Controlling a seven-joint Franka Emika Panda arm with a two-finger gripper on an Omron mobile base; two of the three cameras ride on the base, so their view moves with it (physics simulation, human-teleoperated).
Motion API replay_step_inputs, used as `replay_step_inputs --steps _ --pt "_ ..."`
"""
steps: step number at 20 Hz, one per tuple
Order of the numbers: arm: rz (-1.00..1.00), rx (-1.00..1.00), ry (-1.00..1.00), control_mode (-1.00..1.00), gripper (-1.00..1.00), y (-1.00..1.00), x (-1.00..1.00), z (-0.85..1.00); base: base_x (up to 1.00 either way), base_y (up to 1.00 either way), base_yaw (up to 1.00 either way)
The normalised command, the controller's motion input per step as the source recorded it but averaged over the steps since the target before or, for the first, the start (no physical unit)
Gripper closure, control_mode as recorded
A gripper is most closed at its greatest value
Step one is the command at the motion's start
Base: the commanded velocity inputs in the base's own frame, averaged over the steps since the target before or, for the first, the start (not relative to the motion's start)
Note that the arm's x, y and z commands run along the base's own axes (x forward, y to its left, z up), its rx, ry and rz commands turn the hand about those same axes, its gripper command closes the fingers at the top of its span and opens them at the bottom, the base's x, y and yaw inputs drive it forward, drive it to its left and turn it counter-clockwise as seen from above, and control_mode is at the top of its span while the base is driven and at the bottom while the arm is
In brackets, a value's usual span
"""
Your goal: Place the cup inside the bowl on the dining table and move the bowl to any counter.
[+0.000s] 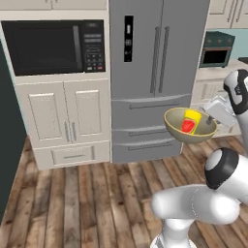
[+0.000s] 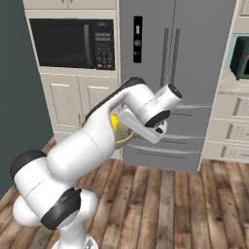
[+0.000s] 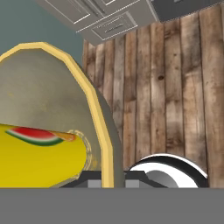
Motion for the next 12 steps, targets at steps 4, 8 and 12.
replay_step_inputs --steps 4,8,12 --pt "0.0 0.0 0.0 1.0 1.0 0.0 0.0 0.0 0.07 -0.48 0.0" --pt "0.0 0.0 0.0 1.0 1.0 0.0 0.0 0.0 0.27 -0.61 0.0" --pt "0.0 0.0 0.0 1.0 1.0 0.0 0.0 0.0 0.46 -0.76 0.0"
